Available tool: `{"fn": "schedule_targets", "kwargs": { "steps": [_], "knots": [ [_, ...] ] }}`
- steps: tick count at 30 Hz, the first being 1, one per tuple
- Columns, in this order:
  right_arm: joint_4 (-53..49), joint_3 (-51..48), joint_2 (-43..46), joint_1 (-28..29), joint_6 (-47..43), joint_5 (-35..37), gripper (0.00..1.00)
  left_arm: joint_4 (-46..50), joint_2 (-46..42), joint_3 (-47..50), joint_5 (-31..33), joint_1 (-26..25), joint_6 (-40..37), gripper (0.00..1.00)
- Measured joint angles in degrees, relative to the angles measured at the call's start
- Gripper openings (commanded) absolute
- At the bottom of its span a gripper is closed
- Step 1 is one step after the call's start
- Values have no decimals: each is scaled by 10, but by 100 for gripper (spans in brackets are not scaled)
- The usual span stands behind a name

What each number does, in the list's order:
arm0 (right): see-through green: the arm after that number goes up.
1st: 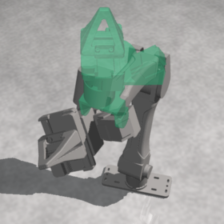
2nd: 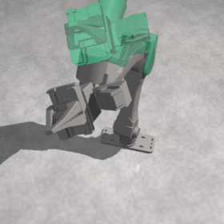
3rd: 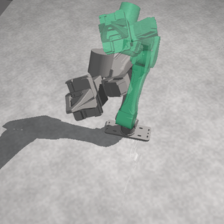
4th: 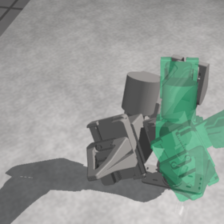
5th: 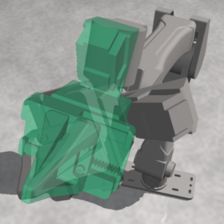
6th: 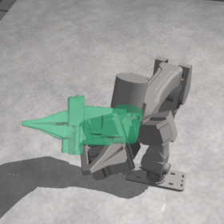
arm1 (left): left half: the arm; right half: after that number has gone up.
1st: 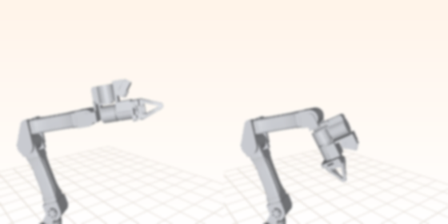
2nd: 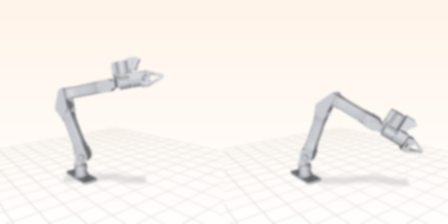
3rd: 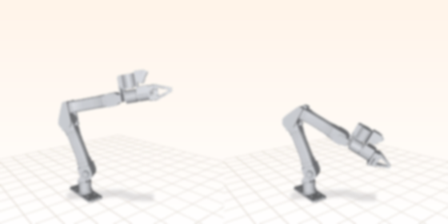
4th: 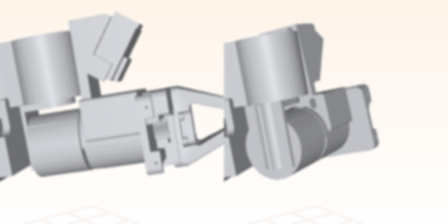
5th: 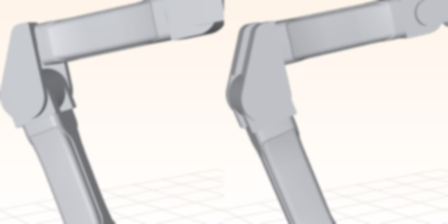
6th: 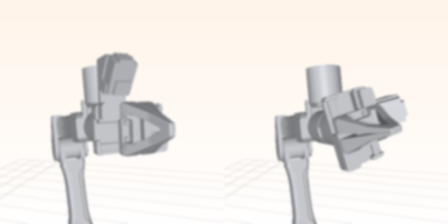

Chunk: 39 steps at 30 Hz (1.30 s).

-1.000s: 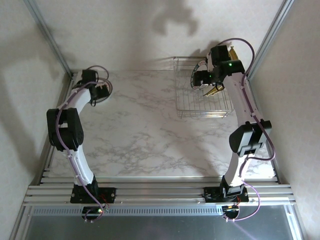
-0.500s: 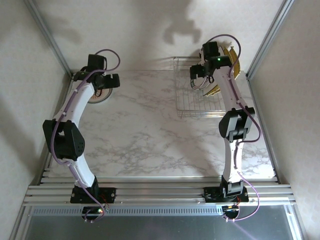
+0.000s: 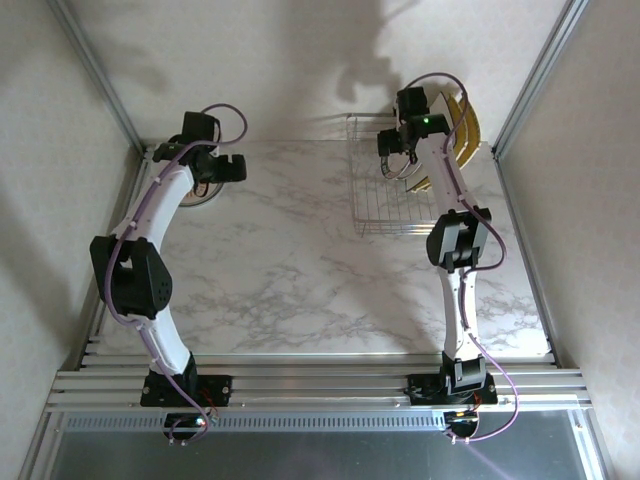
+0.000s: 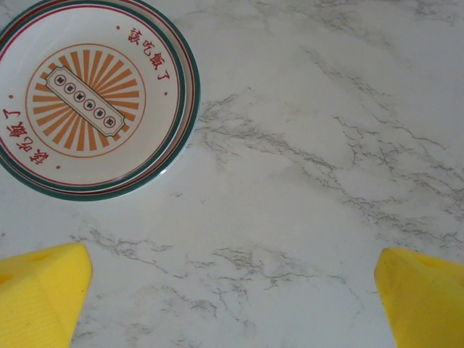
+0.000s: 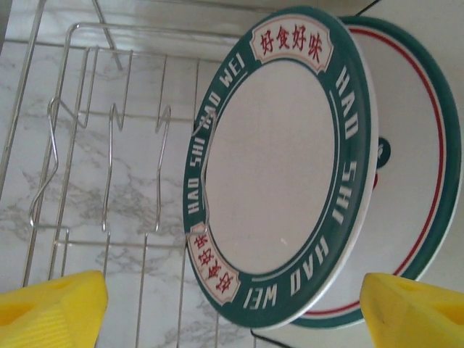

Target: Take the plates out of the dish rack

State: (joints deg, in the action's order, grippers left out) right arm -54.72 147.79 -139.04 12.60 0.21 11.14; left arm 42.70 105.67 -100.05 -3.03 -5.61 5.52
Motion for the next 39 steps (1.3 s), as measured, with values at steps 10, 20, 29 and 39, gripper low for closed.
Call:
{"fn": "schedule_targets", "kwargs": {
  "steps": [10, 20, 29, 39],
  "knots": [
    [24, 33, -43, -23, 17, 4, 82, 0, 17, 0, -2, -3, 0, 100],
    [49, 64, -67, -24, 36, -11, 61, -1, 22, -5, -2, -4, 0, 100],
    [55, 70, -87, -23, 53, -13, 46, -1, 22, -5, -2, -4, 0, 100],
    [50, 71, -87, -12, 54, 21, 0, -2, 21, -2, -3, -9, 0, 100]
  ]
}}
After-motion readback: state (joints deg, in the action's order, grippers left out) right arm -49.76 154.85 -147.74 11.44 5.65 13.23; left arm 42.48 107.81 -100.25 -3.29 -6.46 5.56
